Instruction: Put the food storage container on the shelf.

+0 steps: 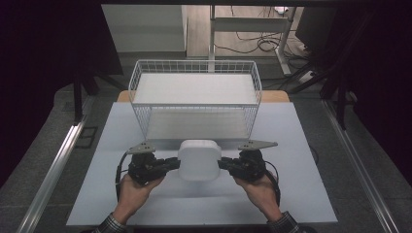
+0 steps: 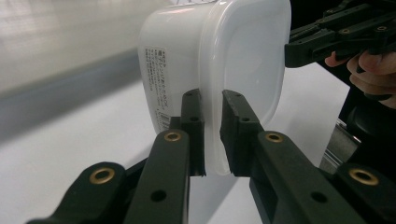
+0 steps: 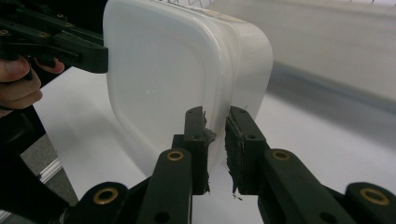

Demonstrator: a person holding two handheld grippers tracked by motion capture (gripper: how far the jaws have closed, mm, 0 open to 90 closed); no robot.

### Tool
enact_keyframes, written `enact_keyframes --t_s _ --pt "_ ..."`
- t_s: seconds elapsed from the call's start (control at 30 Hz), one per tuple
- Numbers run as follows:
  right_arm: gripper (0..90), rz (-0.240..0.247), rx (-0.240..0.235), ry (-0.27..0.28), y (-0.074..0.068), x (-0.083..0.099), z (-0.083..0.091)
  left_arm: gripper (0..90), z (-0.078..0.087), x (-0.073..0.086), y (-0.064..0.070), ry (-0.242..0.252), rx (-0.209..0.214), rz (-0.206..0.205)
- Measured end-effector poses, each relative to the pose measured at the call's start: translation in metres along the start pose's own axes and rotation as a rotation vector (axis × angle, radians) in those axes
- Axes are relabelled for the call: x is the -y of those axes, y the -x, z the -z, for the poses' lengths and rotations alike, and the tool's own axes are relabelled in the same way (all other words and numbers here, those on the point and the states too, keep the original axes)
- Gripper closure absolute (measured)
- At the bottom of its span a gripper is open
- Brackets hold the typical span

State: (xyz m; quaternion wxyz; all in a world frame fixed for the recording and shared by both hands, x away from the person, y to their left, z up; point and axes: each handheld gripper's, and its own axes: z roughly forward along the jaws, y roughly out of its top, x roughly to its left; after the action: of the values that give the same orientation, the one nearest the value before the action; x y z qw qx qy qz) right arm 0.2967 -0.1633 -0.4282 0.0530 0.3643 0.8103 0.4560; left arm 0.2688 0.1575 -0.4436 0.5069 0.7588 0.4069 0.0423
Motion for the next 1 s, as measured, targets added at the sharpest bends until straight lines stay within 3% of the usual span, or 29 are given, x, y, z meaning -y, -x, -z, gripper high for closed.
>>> enact_keyframes --t_s 0.43,1.0 --pt "78.9 0.021 -0.010 0.062 0.006 -0.042 0.007 80.3 0.013 -0.040 -0.005 0.044 -0.017 -0.020" --pt "78.9 0.080 0.005 0.148 0.000 -0.116 0.022 80.4 0.041 -0.104 -0.010 0.090 -0.050 -0.061"
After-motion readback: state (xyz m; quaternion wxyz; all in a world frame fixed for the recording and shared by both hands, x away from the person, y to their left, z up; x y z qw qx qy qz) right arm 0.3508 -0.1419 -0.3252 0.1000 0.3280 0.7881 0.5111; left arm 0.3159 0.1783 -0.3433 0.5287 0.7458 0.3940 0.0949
